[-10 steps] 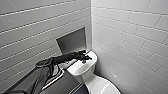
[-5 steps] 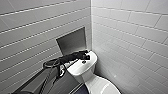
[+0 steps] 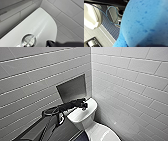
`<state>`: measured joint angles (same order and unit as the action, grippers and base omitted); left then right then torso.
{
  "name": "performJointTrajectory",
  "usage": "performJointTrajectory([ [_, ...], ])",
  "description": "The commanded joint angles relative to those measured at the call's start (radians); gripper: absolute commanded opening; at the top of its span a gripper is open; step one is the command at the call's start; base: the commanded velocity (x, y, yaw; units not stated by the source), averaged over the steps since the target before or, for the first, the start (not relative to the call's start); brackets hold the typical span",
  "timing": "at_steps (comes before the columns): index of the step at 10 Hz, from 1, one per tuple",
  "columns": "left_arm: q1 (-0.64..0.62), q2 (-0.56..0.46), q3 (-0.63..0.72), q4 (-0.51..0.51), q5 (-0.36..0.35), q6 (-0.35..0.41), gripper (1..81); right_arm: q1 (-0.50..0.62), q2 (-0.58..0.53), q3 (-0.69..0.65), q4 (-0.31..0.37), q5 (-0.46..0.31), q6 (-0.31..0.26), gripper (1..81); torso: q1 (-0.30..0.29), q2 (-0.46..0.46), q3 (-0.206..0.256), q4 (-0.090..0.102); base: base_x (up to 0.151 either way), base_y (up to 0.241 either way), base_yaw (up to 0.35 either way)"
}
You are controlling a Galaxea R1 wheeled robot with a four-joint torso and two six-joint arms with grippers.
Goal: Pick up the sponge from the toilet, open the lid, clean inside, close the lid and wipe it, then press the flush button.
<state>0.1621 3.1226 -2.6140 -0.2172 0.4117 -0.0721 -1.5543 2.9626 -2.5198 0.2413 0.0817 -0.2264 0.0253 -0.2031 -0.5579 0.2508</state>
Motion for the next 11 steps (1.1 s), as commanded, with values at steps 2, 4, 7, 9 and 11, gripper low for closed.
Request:
performJointTrajectory([
  [2,-0.172,0.005,-0.057,-0.002,0.01,0.006,1.0,-0.01,0.022,0.024,-0.004,-0.085,-0.002,1.0,0.0,0.0,-0.087,0.0,0.0,0.0,0.0],
  [4,-0.181,0.009,-0.07,-0.002,-0.006,0.006,1.0,-0.01,0.023,0.024,-0.004,-0.085,-0.002,1.0,0.0,0.0,-0.023,0.0,0.0,0.0,0.0],
  [7,-0.189,0.016,-0.074,-0.002,-0.056,0.006,1.0,-0.011,0.023,0.024,-0.002,-0.083,-0.001,1.0,0.0,0.001,-0.065,0.0,0.0,0.0,0.0],
  [9,-0.19,0.031,-0.107,0.004,-0.071,0.006,1.0,-0.013,0.023,0.024,-0.002,-0.083,-0.001,1.0,0.0,0.001,-0.064,0.0,0.0,0.0,0.0],
  [11,-0.192,0.059,-0.169,0.042,-0.086,0.006,1.0,-0.019,0.023,0.024,-0.002,-0.082,-0.001,1.0,0.0,0.001,-0.064,0.0,0.0,0.0,0.0],
])
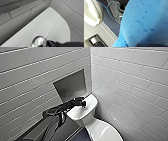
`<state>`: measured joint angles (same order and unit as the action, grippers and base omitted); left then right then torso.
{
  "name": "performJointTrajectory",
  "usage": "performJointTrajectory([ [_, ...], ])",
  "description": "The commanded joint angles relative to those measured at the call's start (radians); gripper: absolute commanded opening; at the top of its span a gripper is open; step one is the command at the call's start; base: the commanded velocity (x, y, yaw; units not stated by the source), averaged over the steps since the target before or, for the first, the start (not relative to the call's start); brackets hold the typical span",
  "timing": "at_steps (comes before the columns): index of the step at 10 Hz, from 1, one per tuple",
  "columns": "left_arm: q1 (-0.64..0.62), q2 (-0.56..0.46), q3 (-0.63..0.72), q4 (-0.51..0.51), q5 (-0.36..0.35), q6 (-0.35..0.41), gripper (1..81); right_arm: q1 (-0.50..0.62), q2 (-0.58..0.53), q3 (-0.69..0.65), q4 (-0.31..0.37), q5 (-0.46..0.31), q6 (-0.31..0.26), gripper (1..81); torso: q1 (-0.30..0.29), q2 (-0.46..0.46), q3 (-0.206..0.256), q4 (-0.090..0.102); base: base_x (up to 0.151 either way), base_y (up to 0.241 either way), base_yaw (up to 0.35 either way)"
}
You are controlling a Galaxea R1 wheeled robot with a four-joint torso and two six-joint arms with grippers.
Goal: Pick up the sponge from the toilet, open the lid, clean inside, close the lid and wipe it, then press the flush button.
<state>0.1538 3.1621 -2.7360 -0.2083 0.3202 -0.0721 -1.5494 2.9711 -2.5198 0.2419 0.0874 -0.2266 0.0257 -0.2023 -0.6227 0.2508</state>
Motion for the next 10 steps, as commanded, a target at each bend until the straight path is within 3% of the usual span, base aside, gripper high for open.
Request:
performJointTrajectory([
  [1,-0.185,0.027,-0.061,0.041,0.005,0.006,1.0,-0.024,0.015,0.024,-0.003,-0.087,0.0,1.0,0.0,0.0,-0.09,0.0,0.0,0.0,0.0],
  [2,-0.187,0.027,-0.061,0.052,0.003,0.006,1.0,-0.024,0.016,0.024,-0.003,-0.087,0.0,1.0,0.0,0.0,-0.088,0.0,0.0,0.0,0.0],
  [3,-0.187,0.027,-0.067,0.052,-0.012,0.006,1.0,-0.024,0.016,0.024,-0.003,-0.087,0.0,1.0,0.0,0.0,-0.023,0.0,0.0,0.0,0.0],
  [6,-0.194,0.049,-0.088,0.053,-0.018,0.006,1.0,-0.025,0.016,0.024,-0.003,-0.087,0.0,1.0,0.0,0.001,-0.057,0.0,0.0,0.0,0.0],
  [10,-0.147,0.067,-0.103,0.102,-0.015,0.006,1.0,-0.028,0.016,0.026,-0.003,-0.086,0.001,1.0,0.0,0.001,-0.057,0.0,0.0,0.0,0.0],
])
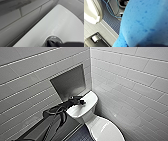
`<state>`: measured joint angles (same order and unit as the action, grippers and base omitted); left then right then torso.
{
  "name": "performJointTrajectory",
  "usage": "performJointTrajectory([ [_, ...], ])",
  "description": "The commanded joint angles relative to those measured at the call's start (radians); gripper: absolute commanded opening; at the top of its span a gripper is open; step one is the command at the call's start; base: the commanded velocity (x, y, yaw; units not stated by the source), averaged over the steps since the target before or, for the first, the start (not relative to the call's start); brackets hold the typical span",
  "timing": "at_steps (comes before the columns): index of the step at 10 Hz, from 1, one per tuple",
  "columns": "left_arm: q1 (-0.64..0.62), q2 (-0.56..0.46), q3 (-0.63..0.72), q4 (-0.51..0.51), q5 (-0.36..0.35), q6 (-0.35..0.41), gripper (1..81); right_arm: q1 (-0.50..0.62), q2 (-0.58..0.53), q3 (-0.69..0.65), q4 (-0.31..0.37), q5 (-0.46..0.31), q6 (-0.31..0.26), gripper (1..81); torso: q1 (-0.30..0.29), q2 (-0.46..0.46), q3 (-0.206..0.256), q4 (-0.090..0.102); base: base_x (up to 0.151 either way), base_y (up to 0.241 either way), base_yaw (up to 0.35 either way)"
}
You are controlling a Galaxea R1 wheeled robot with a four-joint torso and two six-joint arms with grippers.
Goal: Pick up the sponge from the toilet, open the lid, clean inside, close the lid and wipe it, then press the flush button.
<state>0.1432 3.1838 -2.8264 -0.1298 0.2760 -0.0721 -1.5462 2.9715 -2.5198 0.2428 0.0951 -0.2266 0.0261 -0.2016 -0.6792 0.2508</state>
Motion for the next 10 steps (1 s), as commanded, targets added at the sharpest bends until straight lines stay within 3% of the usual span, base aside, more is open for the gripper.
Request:
performJointTrajectory([
  [1,-0.098,0.045,-0.007,0.038,0.028,0.006,1.0,-0.032,0.017,0.026,-0.003,-0.094,0.001,1.0,0.0,0.0,0.0,0.0,0.0,0.0,0.0],
  [5,-0.017,0.045,-0.005,0.071,0.028,0.008,1.0,-0.029,0.017,0.024,-0.002,-0.083,0.001,1.0,0.0,0.0,0.0,0.0,0.0,0.0,0.0],
  [10,-0.009,0.045,-0.01,0.078,0.029,0.009,1.0,-0.03,0.019,0.024,-0.002,-0.081,0.001,1.0,-0.001,0.0,0.001,0.0,0.0,0.0,0.0],
])
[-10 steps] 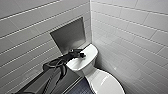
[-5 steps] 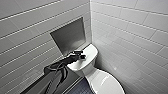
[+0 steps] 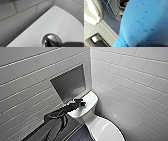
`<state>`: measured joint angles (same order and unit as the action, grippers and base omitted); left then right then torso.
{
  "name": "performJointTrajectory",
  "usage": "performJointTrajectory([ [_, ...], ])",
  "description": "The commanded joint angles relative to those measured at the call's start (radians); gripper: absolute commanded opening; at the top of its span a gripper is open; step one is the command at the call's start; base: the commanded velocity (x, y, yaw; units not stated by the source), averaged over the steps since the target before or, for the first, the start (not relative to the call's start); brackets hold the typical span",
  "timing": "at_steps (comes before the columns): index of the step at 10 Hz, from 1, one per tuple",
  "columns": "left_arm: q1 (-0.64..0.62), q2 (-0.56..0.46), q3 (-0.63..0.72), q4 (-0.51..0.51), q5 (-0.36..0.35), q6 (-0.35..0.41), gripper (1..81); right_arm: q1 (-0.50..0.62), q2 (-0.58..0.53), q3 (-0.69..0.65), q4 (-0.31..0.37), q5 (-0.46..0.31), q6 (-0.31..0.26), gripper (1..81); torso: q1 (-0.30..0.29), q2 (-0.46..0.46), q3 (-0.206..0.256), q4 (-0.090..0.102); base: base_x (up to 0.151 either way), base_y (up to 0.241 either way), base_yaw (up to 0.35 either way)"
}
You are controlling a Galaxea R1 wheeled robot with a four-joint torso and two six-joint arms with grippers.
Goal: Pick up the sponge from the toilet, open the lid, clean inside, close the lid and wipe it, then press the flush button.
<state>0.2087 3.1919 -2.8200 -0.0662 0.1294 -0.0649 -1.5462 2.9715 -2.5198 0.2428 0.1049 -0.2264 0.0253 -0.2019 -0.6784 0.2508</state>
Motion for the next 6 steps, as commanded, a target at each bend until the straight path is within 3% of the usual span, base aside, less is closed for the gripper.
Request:
performJointTrajectory([
  [1,-0.088,0.037,-0.013,0.013,0.18,0.002,1.0,-0.03,0.019,0.024,-0.003,-0.091,0.001,1.0,0.0,0.0,0.0,0.0,0.0,0.0,0.0],
  [6,-0.215,0.037,-0.012,-0.072,0.231,-0.001,1.0,-0.029,0.022,0.02,-0.003,-0.091,0.001,1.0,0.0,0.0,0.0,0.0,0.0,0.0,0.0],
])
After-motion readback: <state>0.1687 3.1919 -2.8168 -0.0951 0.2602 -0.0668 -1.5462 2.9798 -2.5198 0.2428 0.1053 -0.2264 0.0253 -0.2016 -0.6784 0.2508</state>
